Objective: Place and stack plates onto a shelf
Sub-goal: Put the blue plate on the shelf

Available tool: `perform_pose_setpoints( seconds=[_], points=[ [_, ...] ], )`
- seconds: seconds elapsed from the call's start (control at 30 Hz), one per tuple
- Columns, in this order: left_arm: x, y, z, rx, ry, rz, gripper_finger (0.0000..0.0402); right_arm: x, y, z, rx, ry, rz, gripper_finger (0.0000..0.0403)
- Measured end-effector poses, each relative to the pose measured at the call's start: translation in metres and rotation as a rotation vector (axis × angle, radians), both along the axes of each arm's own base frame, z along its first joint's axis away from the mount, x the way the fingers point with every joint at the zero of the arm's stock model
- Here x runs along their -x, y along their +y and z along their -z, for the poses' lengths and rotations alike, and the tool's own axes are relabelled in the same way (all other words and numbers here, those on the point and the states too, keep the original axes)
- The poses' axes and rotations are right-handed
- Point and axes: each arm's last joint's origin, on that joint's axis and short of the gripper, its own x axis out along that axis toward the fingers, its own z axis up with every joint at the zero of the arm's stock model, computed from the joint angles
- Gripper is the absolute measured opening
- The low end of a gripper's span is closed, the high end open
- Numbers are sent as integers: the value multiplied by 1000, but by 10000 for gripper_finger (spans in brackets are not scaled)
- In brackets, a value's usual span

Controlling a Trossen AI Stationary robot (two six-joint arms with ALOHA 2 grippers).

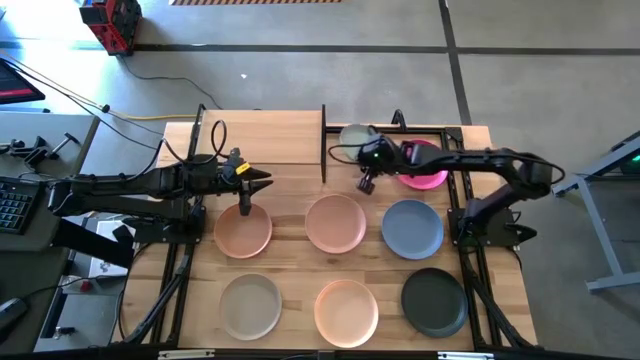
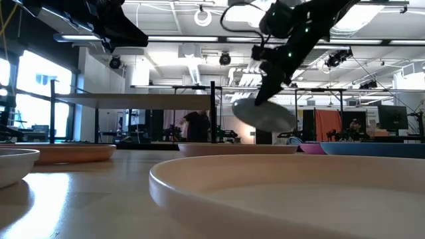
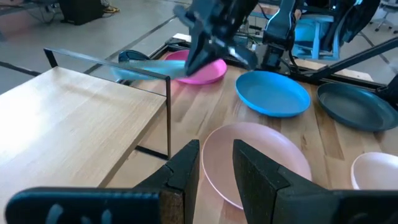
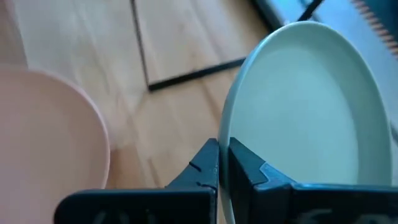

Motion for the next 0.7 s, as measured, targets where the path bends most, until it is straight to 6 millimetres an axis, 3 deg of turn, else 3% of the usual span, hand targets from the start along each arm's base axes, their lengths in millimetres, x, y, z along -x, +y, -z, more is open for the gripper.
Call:
perform_pose_setpoints(
  seconds=[0.33,0.7],
  points=[
    [0,0,0,31,-10,-11,85,7,1,-54,152,-332,39,0],
    [0,0,0,46,-13,-15,85,1,-1,-95,288,-738,35,0]
  ],
)
